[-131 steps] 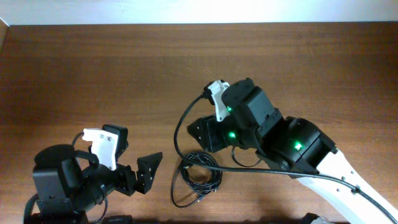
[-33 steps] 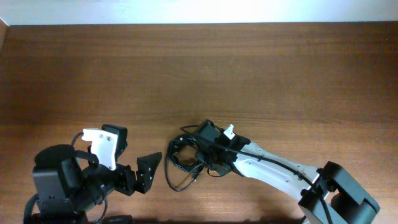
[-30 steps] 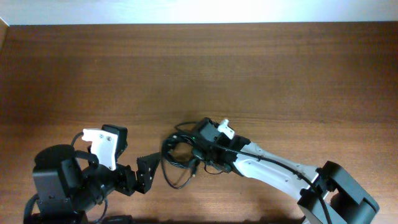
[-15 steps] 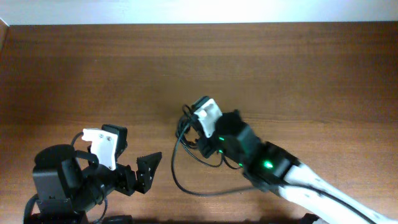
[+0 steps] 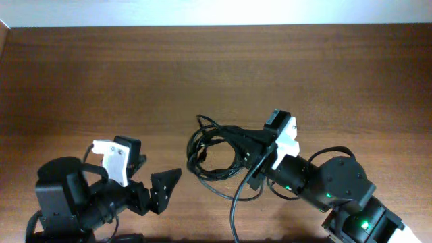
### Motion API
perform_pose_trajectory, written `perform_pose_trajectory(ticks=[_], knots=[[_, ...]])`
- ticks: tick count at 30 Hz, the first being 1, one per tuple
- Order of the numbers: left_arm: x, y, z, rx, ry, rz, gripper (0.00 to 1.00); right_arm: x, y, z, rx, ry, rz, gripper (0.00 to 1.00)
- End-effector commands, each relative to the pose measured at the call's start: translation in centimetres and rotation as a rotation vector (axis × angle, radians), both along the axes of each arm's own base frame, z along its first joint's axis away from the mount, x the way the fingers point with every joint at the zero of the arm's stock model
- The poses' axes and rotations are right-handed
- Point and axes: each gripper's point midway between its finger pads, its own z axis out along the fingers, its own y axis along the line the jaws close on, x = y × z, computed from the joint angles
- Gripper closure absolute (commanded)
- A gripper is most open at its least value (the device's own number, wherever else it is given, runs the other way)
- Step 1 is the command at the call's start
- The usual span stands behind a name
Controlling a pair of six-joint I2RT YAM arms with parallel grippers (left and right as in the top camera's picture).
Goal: Untangle cables
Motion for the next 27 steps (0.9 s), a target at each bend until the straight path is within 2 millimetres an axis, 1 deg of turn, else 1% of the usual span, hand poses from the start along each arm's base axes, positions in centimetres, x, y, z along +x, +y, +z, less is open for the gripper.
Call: perform_pose_trajectory(ticks=[1, 3, 4, 6, 8, 9, 11, 13, 14, 15, 16, 17, 18, 19, 20, 23, 25, 27], knots=[[-0.8, -1.3, 1.0, -0.066, -0.009, -0.066, 0.01, -0.9, -0.1, 1.8, 0.064, -0.015, 0.038, 0.96], [-1.1, -1.6, 1.3, -0.084, -0.012, -0.087, 0.04, -1.3, 0.0, 2.7, 0.116, -0.002, 0.064, 0.96], [-1.1, -1.6, 1.3, -0.084, -0.011, -0.087, 0.04, -1.8, 0.2, 3.4, 0.151, 0.002, 0.107, 0.96], [-1.1, -1.6, 1.3, -0.084, -0.012, -0.087, 0.10, -2.9, 0.8, 4.4, 0.201, 0.013, 0.187, 0.96], [-1.1, -1.7, 1.3, -0.087, -0.011, -0.090, 0.12, -3.5, 1.2, 4.7, 0.223, 0.026, 0.233, 0.96], [-1.1, -1.7, 1.3, -0.090, -0.009, -0.093, 0.11, -3.7, 1.4, 4.8, 0.231, 0.036, 0.254, 0.96], [-0.9, -1.7, 1.3, -0.090, -0.005, -0.093, 0.10, -4.2, 2.3, 4.3, 0.236, 0.090, 0.325, 0.96], [-0.5, -1.7, 1.1, -0.092, 0.009, -0.092, 0.10, -4.6, 3.7, 3.1, 0.206, 0.131, 0.384, 0.96], [-0.3, -1.6, 0.9, -0.092, 0.018, -0.091, 0.14, -4.9, 4.2, 2.8, 0.199, 0.140, 0.400, 0.96], [-0.1, -1.6, 0.8, -0.094, 0.029, -0.090, 0.24, -5.3, 5.1, 2.5, 0.195, 0.145, 0.426, 0.96], [0.2, -1.6, 0.6, -0.095, 0.039, -0.090, 0.30, -5.7, 5.5, 2.5, 0.199, 0.141, 0.443, 0.96], [0.4, -1.6, 0.4, -0.096, 0.051, -0.090, 0.44, -6.2, 6.2, 2.9, 0.213, 0.125, 0.468, 0.96], [0.6, -1.6, 0.3, -0.097, 0.063, -0.089, 0.74, -6.4, 6.4, 3.3, 0.230, 0.106, 0.480, 0.96], [0.8, -1.6, 0.1, -0.099, 0.074, -0.089, 1.00, -6.5, 6.4, 3.8, 0.247, 0.087, 0.484, 0.96], [1.1, -1.6, -0.1, -0.100, 0.087, -0.088, 1.00, -6.3, 6.2, 4.4, 0.266, 0.071, 0.473, 0.96], [1.4, -1.5, -0.4, -0.102, 0.105, -0.087, 1.00, -4.5, 5.4, 5.3, 0.306, 0.042, 0.355, 0.96], [1.4, -1.4, -0.7, -0.094, 0.123, -0.077, 1.00, -2.7, 4.1, 5.9, 0.327, 0.013, 0.254, 0.96], [1.4, -1.1, -1.1, -0.080, 0.135, -0.061, 1.00, -1.2, 2.5, 6.7, 0.352, -0.006, 0.181, 0.96]])
